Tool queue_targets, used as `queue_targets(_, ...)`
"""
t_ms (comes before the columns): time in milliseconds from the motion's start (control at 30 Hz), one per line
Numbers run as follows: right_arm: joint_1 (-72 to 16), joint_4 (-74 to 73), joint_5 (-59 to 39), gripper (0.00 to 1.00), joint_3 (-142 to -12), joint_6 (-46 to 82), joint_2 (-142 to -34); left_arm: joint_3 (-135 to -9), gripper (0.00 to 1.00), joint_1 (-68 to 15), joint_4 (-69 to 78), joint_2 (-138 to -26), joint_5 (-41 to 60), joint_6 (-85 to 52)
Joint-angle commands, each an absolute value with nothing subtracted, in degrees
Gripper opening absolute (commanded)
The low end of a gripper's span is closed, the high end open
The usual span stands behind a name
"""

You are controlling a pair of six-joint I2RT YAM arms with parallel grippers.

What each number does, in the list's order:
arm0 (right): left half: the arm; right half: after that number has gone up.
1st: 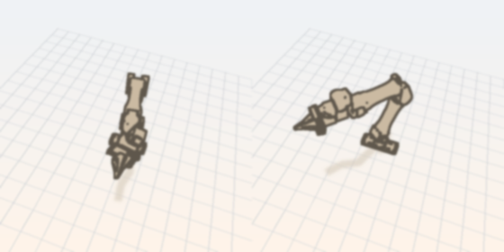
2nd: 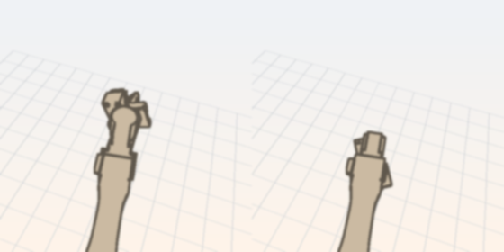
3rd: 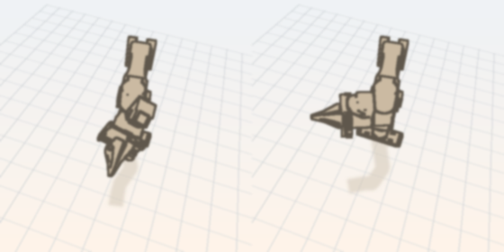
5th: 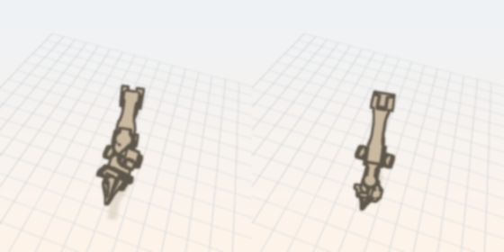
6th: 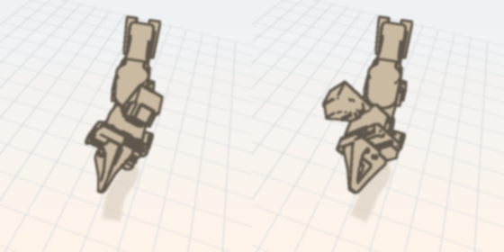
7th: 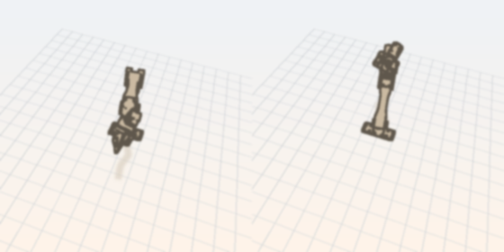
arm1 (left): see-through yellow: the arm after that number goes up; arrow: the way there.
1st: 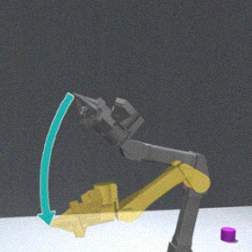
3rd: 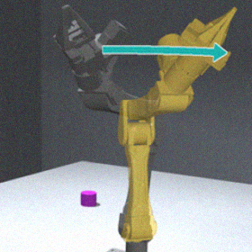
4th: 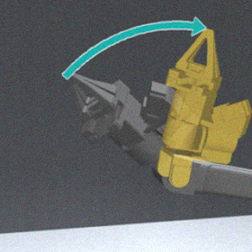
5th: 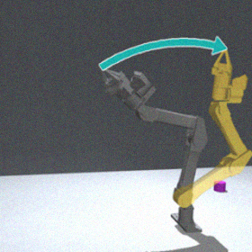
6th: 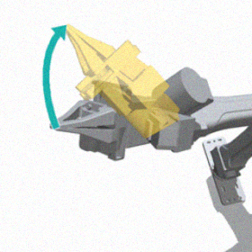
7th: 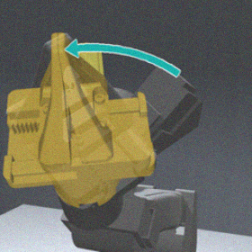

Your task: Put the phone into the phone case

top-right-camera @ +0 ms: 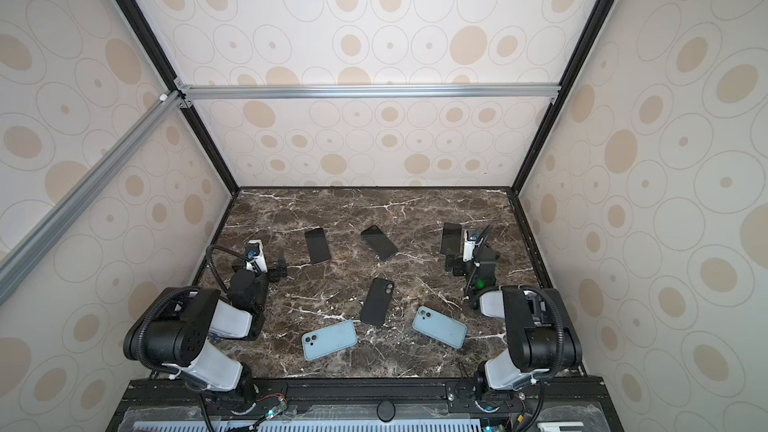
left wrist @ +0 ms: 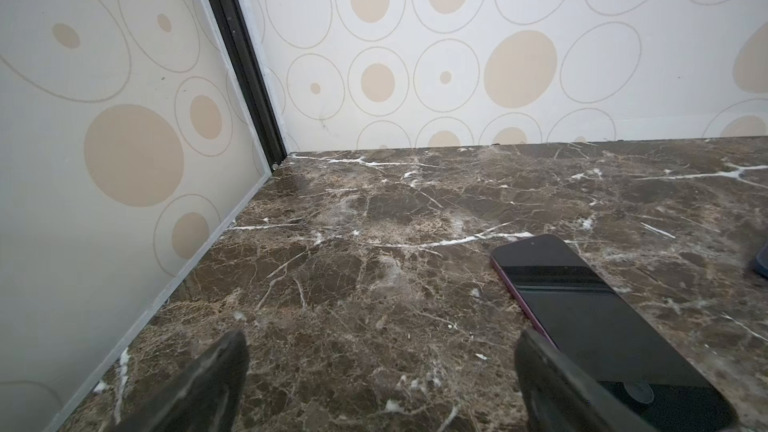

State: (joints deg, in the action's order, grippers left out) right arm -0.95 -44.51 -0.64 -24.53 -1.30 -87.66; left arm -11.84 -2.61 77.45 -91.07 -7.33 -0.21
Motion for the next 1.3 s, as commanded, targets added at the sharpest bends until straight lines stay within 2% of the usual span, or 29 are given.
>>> queue_targets(0,-1.14,-44.44,-1.06,1.00,-24.61,-1.22,-87.94,-12.66,1.00,-2.46,78.48,-90.64,-6.94,-0.09)
queue_targets(1067,-1.09,-44.45,-1.05,1.00,-24.60,-1.22,-87.91,-12.83,0.99,-2.37,78.02,-90.63,-7.30,-0.53)
queue_targets(1167,-1.07,-45.43,0.02,0.98,-24.56,-0.75,-87.29,-12.36,0.94,-2.37,78.02,-88.89,-8.20,-0.50)
queue_targets(1267,-1.12,-29.80,0.47,0.94,-29.39,-0.41,-80.23,-13.78,0.93,-2.46,67.40,-78.86,-9.98,-0.96)
